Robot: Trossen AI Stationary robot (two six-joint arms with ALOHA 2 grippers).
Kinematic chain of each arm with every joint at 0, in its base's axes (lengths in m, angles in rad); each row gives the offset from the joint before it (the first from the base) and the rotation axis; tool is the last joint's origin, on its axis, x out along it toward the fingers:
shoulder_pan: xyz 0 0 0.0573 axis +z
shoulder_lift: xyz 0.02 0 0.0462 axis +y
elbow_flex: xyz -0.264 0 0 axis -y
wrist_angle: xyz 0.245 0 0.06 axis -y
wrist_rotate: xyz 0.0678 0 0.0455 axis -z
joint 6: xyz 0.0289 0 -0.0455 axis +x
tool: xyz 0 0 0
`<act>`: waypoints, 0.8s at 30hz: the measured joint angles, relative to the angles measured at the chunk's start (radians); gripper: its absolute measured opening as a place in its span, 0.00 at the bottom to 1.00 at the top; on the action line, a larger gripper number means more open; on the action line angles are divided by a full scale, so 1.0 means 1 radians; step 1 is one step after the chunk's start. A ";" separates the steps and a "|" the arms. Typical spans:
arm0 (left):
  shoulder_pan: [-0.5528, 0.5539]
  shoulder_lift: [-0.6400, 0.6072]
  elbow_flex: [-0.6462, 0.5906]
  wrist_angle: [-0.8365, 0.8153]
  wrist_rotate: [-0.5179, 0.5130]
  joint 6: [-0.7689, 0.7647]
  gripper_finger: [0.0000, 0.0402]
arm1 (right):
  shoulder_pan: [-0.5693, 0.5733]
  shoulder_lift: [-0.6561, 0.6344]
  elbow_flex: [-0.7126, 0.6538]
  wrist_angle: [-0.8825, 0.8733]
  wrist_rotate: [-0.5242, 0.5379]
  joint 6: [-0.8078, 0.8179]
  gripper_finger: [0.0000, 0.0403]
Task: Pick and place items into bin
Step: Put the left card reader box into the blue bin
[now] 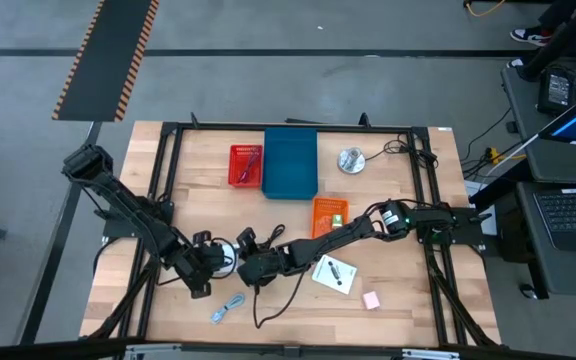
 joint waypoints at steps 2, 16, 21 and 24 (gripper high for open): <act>0.000 -0.006 0.000 -0.002 -0.007 0.021 0.00 | 0.000 0.000 0.000 -0.012 -0.001 0.000 0.06; 0.002 -0.225 0.002 -0.066 -0.184 0.137 0.00 | 0.015 -0.003 0.000 -0.055 0.031 0.009 0.00; 0.002 -0.297 0.002 -0.125 -0.239 0.149 0.00 | 0.033 -0.008 0.000 -0.112 0.084 0.009 0.00; 0.001 -0.321 0.002 -0.138 -0.267 0.184 0.00 | 0.039 -0.028 0.000 -0.142 0.084 0.015 0.00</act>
